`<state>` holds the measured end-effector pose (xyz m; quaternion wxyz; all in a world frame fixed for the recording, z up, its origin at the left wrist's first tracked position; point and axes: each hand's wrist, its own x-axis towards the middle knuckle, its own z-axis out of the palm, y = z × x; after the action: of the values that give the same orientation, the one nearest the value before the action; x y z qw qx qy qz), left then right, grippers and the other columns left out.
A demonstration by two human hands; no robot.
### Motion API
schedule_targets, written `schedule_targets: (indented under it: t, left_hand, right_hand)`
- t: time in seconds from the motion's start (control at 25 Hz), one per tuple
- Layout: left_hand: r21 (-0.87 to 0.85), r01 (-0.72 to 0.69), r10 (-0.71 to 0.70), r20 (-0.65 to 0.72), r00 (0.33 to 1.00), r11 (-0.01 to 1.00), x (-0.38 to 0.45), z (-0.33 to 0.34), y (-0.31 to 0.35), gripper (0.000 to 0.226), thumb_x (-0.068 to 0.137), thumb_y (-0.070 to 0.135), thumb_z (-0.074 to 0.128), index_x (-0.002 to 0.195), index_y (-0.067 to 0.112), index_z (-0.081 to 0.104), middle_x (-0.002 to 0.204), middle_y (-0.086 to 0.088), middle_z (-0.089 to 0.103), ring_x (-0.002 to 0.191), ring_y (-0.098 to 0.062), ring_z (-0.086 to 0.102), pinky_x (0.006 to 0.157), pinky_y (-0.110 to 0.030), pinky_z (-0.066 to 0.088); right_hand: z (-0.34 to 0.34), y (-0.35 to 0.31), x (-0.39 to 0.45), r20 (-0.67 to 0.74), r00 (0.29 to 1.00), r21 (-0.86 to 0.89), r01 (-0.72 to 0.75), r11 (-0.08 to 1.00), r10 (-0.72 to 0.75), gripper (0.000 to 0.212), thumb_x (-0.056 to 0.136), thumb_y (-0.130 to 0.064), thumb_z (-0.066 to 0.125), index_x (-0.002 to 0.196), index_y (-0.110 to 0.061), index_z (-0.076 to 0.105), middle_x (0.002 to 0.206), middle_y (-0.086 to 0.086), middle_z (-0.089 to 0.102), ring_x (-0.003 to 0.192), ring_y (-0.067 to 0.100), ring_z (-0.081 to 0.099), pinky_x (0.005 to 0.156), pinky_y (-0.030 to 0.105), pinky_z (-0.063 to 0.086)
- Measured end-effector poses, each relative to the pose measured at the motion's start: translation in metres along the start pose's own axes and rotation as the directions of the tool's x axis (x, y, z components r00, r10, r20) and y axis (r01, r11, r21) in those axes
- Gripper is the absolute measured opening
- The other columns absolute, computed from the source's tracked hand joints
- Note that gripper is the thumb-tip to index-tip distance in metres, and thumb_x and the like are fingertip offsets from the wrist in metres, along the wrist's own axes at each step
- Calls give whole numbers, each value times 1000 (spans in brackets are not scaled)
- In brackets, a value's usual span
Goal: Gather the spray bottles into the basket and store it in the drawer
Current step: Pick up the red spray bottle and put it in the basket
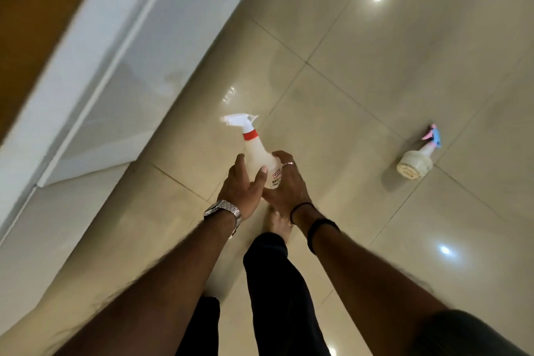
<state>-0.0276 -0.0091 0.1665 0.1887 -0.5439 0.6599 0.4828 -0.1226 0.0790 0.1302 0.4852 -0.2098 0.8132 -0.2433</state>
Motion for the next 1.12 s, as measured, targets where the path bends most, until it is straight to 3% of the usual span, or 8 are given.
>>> schedule_targets:
  t: [0.12,0.28,0.4,0.56,0.68,0.84,0.96,1.12]
  left_hand:
    - [-27,-123,118,-148,982,992,-27,-50,-13,60,104,46,34,156,20,23,146,-13,49,130,-31,52,102,-44,48]
    - [-38,-266,231,-386,893,963,-87,-143,-55,54,103,34,44,151,13,35,138,-10,56,125,-27,53,100,-42,47]
    - [-107,-340,230,-545,806,935,-148,-212,-103,50,101,28,46,147,9,44,143,-12,54,131,-28,52,108,-44,44]
    - [-105,-360,163,-751,640,927,-220,-272,-188,62,93,19,54,152,13,39,157,-8,40,147,-23,36,120,-36,33]
    - [-138,-331,61,-848,526,933,-265,-318,-272,65,90,21,52,154,21,37,160,-2,35,148,-18,33,120,-36,34]
    - [-124,-261,17,-877,480,957,-301,-351,-361,64,95,26,54,154,12,34,163,-8,30,150,-23,32,120,-36,33]
    - [-153,-254,-20,-887,462,955,-312,-337,-405,63,99,26,52,156,11,30,166,-6,25,154,-15,24,121,-28,30]
    - [-260,-337,-34,-834,550,905,-313,-281,-414,56,100,31,50,153,15,37,158,-2,41,148,-11,35,121,-23,29]
  right_hand:
    - [10,-61,-31,-11,996,86,86,993,-86,78,65,-51,74,131,-28,41,121,-6,56,95,13,63,72,22,50]
    - [57,-165,-84,10,972,194,230,954,-236,57,87,-39,50,142,-26,42,135,-1,56,117,15,58,100,40,49]
    - [118,-245,-130,-26,926,176,376,910,-377,51,93,-53,51,138,-31,49,132,-5,60,117,7,58,99,37,50]
    - [211,-326,-189,10,821,162,561,812,-570,39,88,-57,62,124,-43,57,118,-16,66,110,4,63,89,30,54]
    - [301,-369,-232,107,744,138,646,751,-659,42,91,-52,60,128,-34,57,122,-13,64,115,7,61,94,32,51]
    - [395,-401,-257,218,663,69,721,689,-716,37,94,-52,57,126,-34,55,117,-13,63,108,6,61,89,28,53]
    - [445,-412,-250,276,603,-28,784,621,-748,38,93,-51,58,124,-29,56,116,-7,64,105,13,62,87,33,54]
    - [481,-406,-220,354,629,-196,774,603,-692,47,92,-47,62,126,-16,57,120,4,62,108,24,60,86,42,52]
